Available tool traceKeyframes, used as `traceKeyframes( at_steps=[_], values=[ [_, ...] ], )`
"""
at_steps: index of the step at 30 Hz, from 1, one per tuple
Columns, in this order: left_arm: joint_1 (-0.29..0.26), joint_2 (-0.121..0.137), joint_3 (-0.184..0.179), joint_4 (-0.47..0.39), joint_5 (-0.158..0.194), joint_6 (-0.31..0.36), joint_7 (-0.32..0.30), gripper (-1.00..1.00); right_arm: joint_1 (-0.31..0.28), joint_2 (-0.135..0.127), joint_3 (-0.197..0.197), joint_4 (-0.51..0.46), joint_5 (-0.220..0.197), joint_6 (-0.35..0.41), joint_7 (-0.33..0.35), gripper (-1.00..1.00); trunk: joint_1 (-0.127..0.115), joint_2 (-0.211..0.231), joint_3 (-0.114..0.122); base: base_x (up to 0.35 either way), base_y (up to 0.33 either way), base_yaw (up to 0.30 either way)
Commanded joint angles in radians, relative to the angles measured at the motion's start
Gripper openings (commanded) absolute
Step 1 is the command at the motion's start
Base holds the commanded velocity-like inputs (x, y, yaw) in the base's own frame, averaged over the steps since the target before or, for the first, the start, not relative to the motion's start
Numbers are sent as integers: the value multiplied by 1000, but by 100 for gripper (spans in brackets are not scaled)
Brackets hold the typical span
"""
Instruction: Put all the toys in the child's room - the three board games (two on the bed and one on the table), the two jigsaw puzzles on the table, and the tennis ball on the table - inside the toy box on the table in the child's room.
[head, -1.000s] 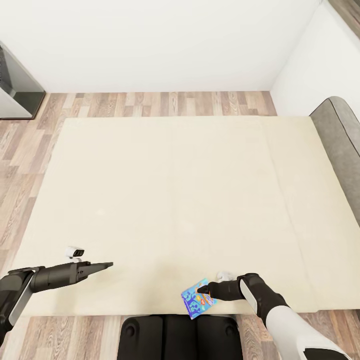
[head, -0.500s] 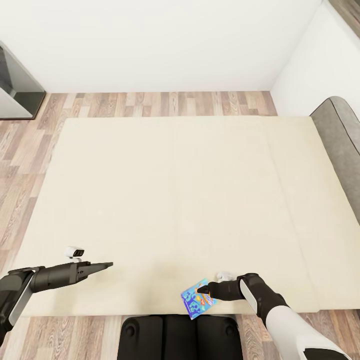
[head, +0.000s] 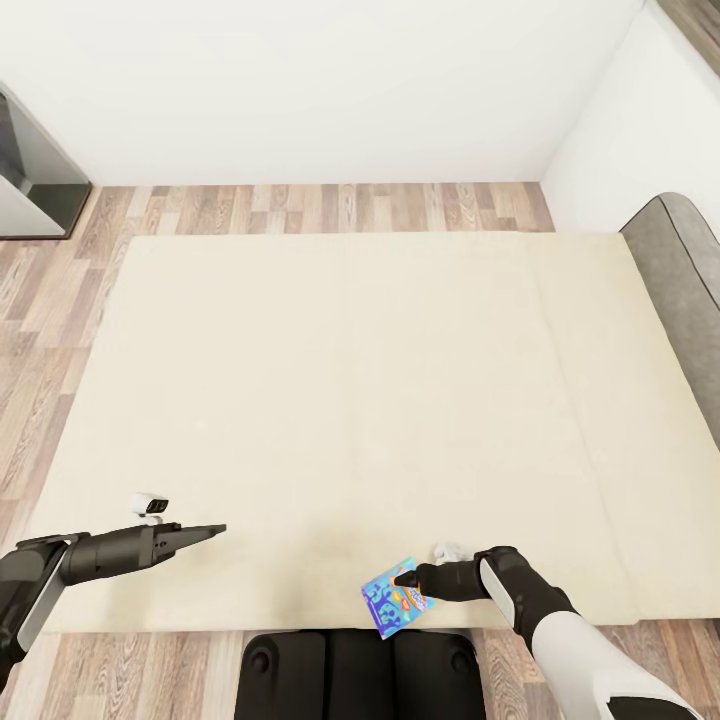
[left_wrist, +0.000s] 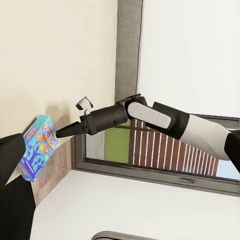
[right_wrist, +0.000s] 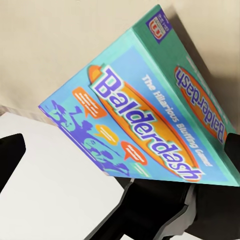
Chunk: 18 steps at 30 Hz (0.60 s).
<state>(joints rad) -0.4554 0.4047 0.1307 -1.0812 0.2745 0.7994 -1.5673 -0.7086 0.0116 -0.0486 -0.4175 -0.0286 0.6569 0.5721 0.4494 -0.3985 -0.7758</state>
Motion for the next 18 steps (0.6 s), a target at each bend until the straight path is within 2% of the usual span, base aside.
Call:
traceKeyframes(
  at_steps=[1,11,18],
  values=[
    [0,0,0,0,0,11,-4,100,0,1,-5,-1,-3,9,0,100,1,-2,-1,0,0,0],
    [0,1,0,0,0,11,-4,100,0,1,-7,-3,-4,9,0,100,1,-2,-1,0,0,2],
    [0,2,0,0,0,11,-4,100,0,1,-8,-3,-5,9,0,100,1,-2,-1,0,0,67]
  ],
)
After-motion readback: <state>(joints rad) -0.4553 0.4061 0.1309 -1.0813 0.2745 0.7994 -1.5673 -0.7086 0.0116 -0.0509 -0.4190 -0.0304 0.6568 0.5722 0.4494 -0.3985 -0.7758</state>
